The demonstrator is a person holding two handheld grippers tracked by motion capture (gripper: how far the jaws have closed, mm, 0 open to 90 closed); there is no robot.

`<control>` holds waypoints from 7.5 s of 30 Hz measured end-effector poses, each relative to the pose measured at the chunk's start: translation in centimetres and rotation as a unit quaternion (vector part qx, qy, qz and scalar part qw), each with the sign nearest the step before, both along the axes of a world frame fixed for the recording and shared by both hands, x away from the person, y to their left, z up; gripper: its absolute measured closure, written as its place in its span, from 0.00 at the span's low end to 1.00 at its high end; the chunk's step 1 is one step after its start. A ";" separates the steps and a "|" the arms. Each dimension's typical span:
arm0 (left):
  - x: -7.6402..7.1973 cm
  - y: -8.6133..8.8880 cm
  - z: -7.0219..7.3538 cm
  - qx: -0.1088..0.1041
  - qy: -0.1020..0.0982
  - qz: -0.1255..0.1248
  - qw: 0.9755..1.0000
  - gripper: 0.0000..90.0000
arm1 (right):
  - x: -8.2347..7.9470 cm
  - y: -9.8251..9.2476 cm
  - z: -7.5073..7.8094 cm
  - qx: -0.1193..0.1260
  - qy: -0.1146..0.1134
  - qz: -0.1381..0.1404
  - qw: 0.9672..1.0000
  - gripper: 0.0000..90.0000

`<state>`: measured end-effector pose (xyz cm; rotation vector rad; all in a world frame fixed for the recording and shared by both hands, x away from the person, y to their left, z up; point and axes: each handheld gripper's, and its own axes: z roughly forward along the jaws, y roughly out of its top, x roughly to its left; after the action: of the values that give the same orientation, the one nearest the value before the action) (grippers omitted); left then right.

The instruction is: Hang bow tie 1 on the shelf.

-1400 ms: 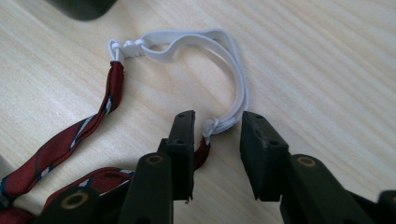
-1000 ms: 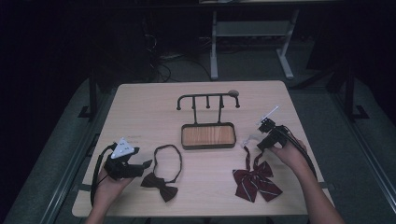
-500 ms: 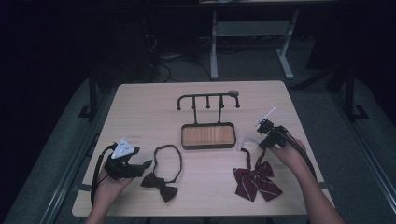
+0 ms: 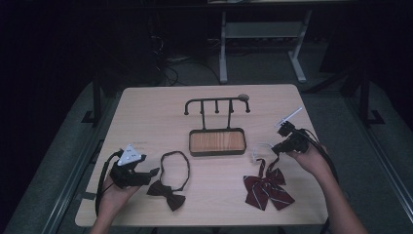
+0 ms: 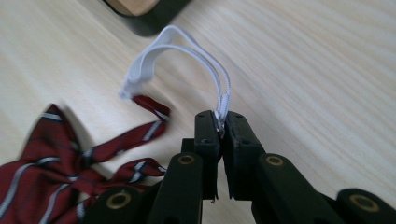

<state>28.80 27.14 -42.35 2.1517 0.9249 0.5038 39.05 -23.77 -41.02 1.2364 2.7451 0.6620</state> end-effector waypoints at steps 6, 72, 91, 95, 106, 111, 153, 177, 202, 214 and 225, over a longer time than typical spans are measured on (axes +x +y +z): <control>0.0 -0.1 -0.1 -0.002 0.000 -0.001 1.000 0.32 | -0.4 0.4 1.5 0.005 -0.008 0.020 1.000 0.94; 0.0 0.0 0.2 0.000 -0.003 -0.009 1.000 0.33 | -0.6 3.7 12.2 0.032 -0.058 0.098 0.993 0.94; 0.1 -0.1 0.0 -0.002 0.003 -0.009 1.000 0.33 | 0.8 4.4 13.8 0.039 -0.064 0.103 0.992 0.94; 0.0 -0.1 0.0 -0.003 0.000 -0.009 1.000 0.33 | 1.2 4.6 14.2 0.038 -0.069 0.103 0.992 0.94; 0.0 0.1 0.1 -0.002 -0.001 -0.008 1.000 0.33 | 2.4 5.6 15.3 0.030 -0.070 0.101 0.992 0.94; 0.0 0.1 0.2 -0.005 -0.003 -0.009 1.000 0.34 | 2.9 5.9 15.6 0.030 -0.072 0.097 0.992 0.94; 0.0 -0.1 0.2 -0.001 0.004 -0.017 1.000 0.34 | 6.6 5.4 13.2 0.030 -0.047 0.064 0.996 0.93; 0.3 -0.6 0.0 0.003 0.013 -0.025 1.000 0.34 | 6.2 5.2 11.9 0.050 -0.042 0.067 0.996 0.89; 1.3 -1.3 0.6 0.018 0.025 -0.037 0.999 0.37 | 2.8 2.3 9.8 0.085 -0.046 0.083 0.992 0.71; 2.3 -1.9 1.1 0.045 0.041 -0.051 0.997 0.39 | 0.7 1.1 8.1 0.096 -0.045 0.083 0.991 0.60; 3.5 -2.2 1.2 0.065 0.058 -0.057 0.995 0.44 | -0.8 0.6 5.9 0.097 -0.046 0.082 0.991 0.53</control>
<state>32.28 24.92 -41.18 2.3567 0.8457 0.3958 38.21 -23.17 -35.08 0.9867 2.7807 0.9977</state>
